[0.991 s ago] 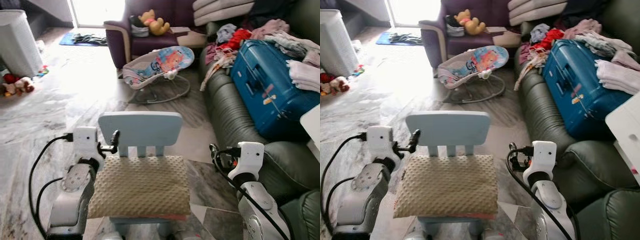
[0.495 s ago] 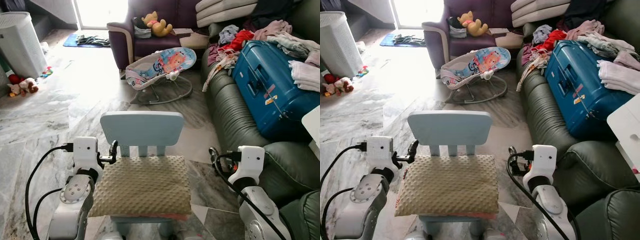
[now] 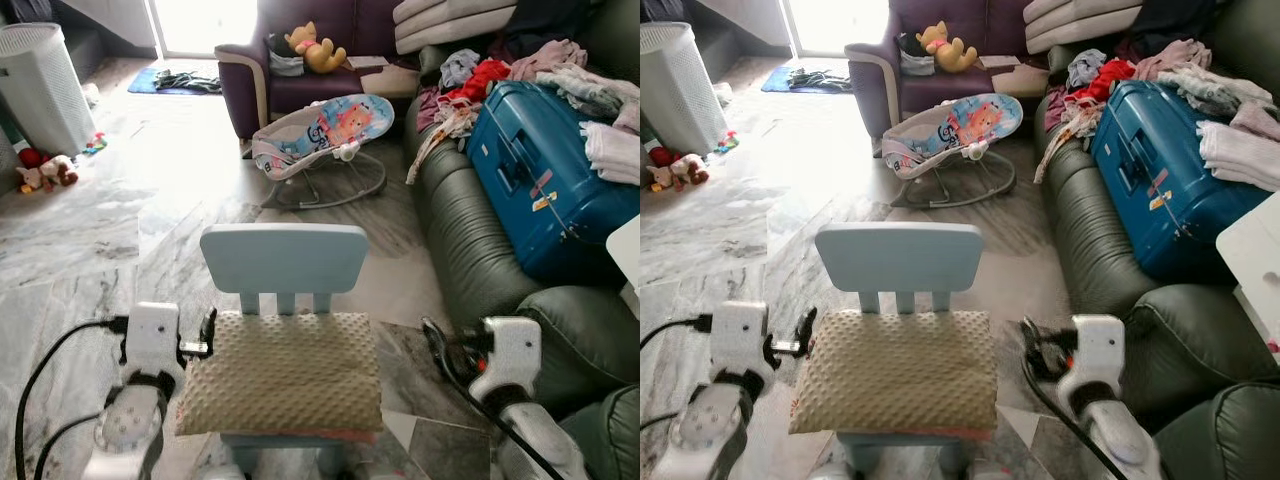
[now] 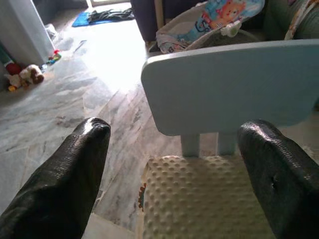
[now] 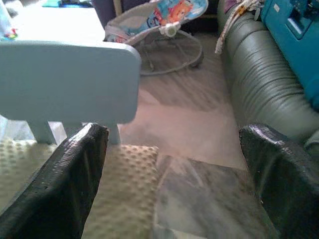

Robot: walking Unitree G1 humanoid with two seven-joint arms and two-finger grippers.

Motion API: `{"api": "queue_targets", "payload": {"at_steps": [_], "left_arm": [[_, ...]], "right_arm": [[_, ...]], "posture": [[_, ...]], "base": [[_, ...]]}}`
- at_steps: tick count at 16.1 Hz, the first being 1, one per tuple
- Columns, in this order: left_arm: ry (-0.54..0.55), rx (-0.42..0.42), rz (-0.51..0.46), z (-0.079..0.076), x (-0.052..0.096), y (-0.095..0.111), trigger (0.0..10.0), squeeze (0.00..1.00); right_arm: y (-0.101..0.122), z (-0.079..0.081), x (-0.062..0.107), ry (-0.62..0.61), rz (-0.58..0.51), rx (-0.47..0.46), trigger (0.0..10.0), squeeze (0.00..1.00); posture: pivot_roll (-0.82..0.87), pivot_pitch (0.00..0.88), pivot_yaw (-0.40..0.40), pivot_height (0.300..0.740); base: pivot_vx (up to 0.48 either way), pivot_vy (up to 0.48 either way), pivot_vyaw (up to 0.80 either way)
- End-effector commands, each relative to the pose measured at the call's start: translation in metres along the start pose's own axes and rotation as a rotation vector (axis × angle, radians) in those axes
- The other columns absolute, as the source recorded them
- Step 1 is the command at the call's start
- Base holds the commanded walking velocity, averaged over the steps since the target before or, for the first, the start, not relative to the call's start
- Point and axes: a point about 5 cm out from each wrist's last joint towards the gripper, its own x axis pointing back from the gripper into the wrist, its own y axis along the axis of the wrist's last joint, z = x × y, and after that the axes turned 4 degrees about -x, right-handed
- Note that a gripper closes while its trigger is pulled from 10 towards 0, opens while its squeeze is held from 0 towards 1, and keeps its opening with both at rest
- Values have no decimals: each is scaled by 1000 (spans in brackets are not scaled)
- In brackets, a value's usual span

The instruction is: Move the pillow to the sofa

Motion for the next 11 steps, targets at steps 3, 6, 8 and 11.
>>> {"api": "queue_targets", "payload": {"at_steps": [3, 6, 8, 11], "left_arm": [[-10, -41, -47, -1, -2, 7, 10000, 0], [-16, -49, -64, -1, -7, 12, 10000, 0], [-22, -45, -87, -2, -13, 18, 10000, 0], [-7, -34, -92, -3, -14, 19, 10000, 0]], "right_arm": [[7, -3, -5, -8, -38, -9, 10000, 0], [8, 5, -5, -1, -57, -28, 10000, 0], [9, 6, -4, 1, -63, -35, 10000, 0], [9, 6, -5, 20, -61, -31, 10000, 0]], "posture": [[-1, 0, -23, 740], [-17, 0, -6, 740], [-25, 0, -3, 740], [-25, 0, -8, 740]], "base": [[0, 0, 0], [0, 0, 0], [0, 0, 0], [0, 0, 0]]}}
